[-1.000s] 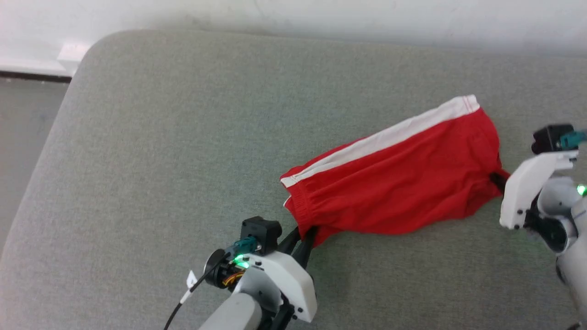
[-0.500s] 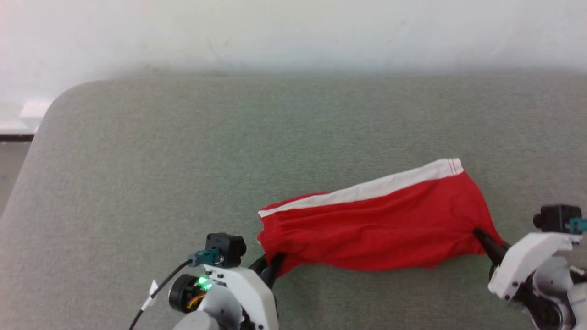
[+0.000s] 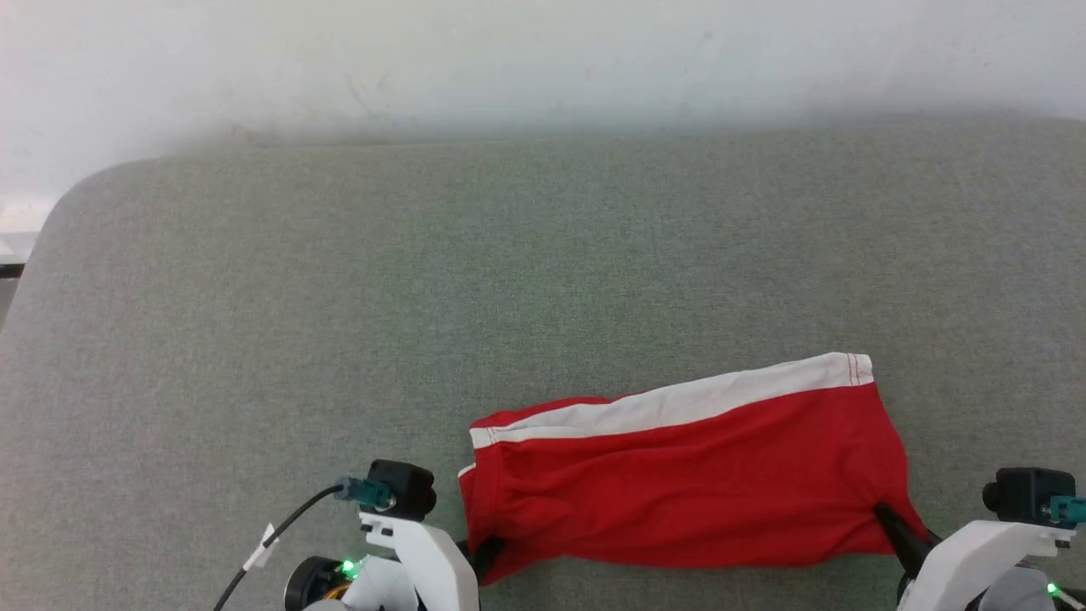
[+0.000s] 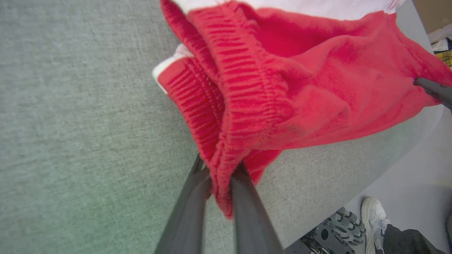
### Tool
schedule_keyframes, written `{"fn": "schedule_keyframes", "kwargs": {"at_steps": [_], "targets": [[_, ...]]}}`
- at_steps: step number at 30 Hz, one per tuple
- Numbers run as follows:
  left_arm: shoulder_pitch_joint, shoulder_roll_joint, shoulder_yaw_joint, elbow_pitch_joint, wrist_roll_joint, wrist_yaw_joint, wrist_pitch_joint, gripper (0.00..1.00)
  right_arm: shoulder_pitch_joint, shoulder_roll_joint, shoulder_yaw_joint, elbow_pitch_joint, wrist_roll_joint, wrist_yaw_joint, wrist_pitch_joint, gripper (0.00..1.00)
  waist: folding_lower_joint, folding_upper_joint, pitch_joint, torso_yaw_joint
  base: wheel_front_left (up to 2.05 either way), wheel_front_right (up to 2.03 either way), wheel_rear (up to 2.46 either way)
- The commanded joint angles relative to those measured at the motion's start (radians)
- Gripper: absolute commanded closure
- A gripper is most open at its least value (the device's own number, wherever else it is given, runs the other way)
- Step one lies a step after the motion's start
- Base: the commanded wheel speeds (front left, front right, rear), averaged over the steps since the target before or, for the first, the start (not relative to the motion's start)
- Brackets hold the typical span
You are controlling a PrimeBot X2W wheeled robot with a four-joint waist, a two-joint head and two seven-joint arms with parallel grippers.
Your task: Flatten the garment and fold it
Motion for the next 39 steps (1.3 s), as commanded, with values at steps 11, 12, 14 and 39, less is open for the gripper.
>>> {"fn": "schedule_keyframes", "kwargs": {"at_steps": [11, 12, 14, 39], "targets": [[-0.017, 0.0, -0.017, 0.061, 0.035, 0.005, -0.036, 0.0, 0.003, 0.008, -0.021, 0.035, -0.052, -0.002, 0.027, 0.0, 0.0, 0.0, 0.01, 0.032, 0.0, 0.0, 0.0], [-0.018, -0.002, -0.018, 0.063, 0.041, 0.004, -0.049, 0.0, 0.002, 0.003, -0.02, 0.031, -0.057, -0.002, 0.022, 0.0, 0.0, 0.0, 0.004, 0.036, 0.0, 0.0, 0.0], [-0.018, -0.005, -0.018, 0.057, 0.05, -0.001, -0.082, 0.0, 0.001, -0.008, -0.027, 0.017, -0.075, -0.002, 0.004, 0.0, 0.0, 0.0, -0.011, 0.044, 0.0, 0.0, 0.0], [0.099, 0.021, 0.216, -0.223, 0.491, 0.246, -0.649, 0.0, 0.036, -0.082, -0.046, -0.038, -0.28, -0.002, -0.148, 0.0, 0.0, 0.0, -0.096, 0.143, 0.0, 0.0, 0.0]]}}
